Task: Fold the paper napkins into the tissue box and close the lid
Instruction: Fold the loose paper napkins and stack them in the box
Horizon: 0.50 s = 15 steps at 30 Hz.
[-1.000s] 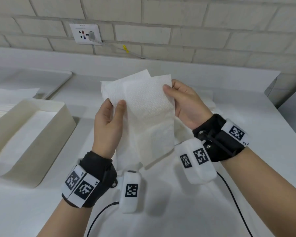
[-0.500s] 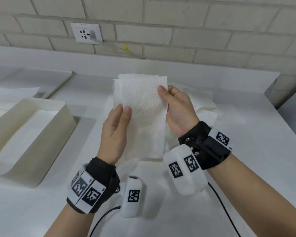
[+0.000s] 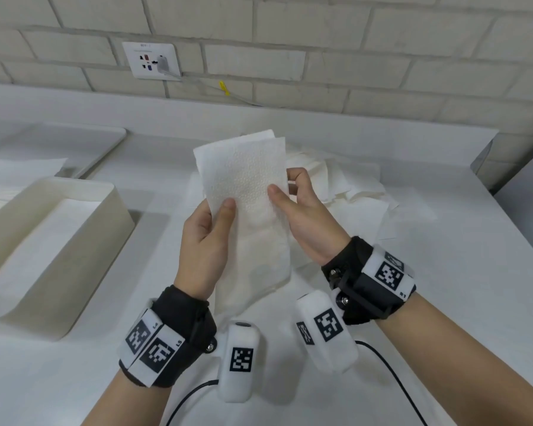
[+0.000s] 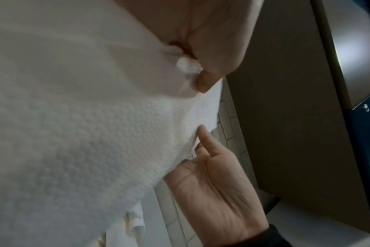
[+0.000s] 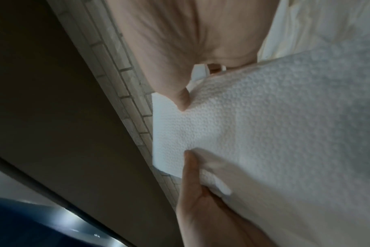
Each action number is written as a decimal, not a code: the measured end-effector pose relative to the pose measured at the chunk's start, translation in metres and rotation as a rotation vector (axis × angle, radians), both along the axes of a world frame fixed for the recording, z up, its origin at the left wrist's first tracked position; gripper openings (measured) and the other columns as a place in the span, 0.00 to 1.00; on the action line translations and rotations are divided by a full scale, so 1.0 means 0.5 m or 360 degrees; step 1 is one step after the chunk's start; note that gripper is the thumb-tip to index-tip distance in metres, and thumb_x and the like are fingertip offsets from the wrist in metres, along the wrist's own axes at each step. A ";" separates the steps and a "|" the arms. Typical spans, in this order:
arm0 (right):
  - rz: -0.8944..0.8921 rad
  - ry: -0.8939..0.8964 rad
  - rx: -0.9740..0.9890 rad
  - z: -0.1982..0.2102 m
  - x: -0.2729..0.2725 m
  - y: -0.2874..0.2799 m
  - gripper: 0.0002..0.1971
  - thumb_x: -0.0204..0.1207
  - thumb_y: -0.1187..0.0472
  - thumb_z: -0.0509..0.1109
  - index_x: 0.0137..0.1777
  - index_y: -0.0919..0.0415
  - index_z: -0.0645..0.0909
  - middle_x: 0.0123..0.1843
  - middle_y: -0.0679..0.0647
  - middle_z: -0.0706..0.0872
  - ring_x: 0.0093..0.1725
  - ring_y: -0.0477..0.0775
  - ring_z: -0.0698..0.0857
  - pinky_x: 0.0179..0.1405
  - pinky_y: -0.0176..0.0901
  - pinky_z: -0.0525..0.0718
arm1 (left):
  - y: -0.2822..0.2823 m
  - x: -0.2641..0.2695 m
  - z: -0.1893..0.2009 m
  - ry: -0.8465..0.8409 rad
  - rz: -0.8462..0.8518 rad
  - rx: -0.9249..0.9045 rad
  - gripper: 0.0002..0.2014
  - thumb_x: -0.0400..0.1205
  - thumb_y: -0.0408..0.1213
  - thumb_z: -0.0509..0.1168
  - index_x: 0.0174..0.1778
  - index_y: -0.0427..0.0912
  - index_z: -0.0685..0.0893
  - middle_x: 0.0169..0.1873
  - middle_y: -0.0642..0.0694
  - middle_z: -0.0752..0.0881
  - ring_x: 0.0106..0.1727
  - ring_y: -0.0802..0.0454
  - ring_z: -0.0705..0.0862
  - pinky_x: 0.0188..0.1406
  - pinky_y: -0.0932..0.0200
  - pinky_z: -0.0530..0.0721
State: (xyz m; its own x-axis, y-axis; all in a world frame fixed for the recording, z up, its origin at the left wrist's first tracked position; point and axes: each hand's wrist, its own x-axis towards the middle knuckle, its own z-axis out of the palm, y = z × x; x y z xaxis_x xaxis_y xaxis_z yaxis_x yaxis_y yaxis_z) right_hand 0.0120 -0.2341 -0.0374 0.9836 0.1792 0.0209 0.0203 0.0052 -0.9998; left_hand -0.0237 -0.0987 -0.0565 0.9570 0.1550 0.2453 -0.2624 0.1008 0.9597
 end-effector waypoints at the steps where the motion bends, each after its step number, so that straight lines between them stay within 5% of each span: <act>1: 0.0032 0.0004 -0.0050 -0.003 -0.001 -0.003 0.06 0.82 0.54 0.61 0.57 0.51 0.71 0.58 0.52 0.79 0.61 0.54 0.80 0.67 0.60 0.77 | 0.000 0.001 -0.003 0.0024 -0.0019 -0.0016 0.08 0.85 0.32 0.61 0.46 0.47 0.84 0.39 0.58 0.90 0.44 0.61 0.88 0.44 0.66 0.83; 5: 0.0020 0.0131 -0.0080 -0.009 -0.003 -0.016 0.11 0.83 0.55 0.60 0.61 0.56 0.75 0.61 0.53 0.84 0.62 0.52 0.83 0.67 0.59 0.78 | 0.000 0.003 -0.008 -0.0038 -0.0053 0.0064 0.12 0.78 0.40 0.63 0.49 0.62 0.87 0.56 0.50 0.85 0.60 0.51 0.84 0.62 0.52 0.82; 8: 0.0000 0.0120 -0.0141 -0.010 -0.002 -0.022 0.11 0.83 0.54 0.60 0.60 0.58 0.75 0.60 0.55 0.85 0.60 0.54 0.84 0.65 0.61 0.79 | -0.004 0.003 -0.006 -0.0017 -0.0203 0.0121 0.15 0.79 0.43 0.60 0.59 0.65 0.80 0.65 0.44 0.80 0.67 0.49 0.80 0.70 0.45 0.77; 12: 0.0063 0.0082 -0.0102 -0.008 -0.008 -0.032 0.16 0.82 0.61 0.62 0.65 0.55 0.60 0.57 0.50 0.83 0.56 0.50 0.84 0.62 0.53 0.82 | -0.014 0.006 -0.010 0.0003 -0.0375 0.0262 0.19 0.80 0.44 0.56 0.68 0.61 0.68 0.69 0.50 0.77 0.69 0.58 0.77 0.68 0.56 0.77; 15: 0.0051 0.0040 -0.0106 -0.012 -0.010 -0.045 0.23 0.80 0.68 0.64 0.66 0.52 0.56 0.64 0.56 0.82 0.58 0.54 0.83 0.62 0.54 0.81 | -0.019 0.009 -0.011 -0.0141 -0.0292 0.0182 0.25 0.81 0.37 0.58 0.71 0.62 0.60 0.70 0.50 0.74 0.68 0.61 0.77 0.64 0.63 0.78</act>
State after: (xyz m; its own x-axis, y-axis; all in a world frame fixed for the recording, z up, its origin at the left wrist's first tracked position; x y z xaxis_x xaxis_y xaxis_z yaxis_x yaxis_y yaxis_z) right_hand 0.0072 -0.2565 -0.0436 0.9775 0.2105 -0.0170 -0.0041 -0.0614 -0.9981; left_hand -0.0191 -0.1081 -0.0620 0.9406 -0.0531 0.3354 -0.3332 0.0467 0.9417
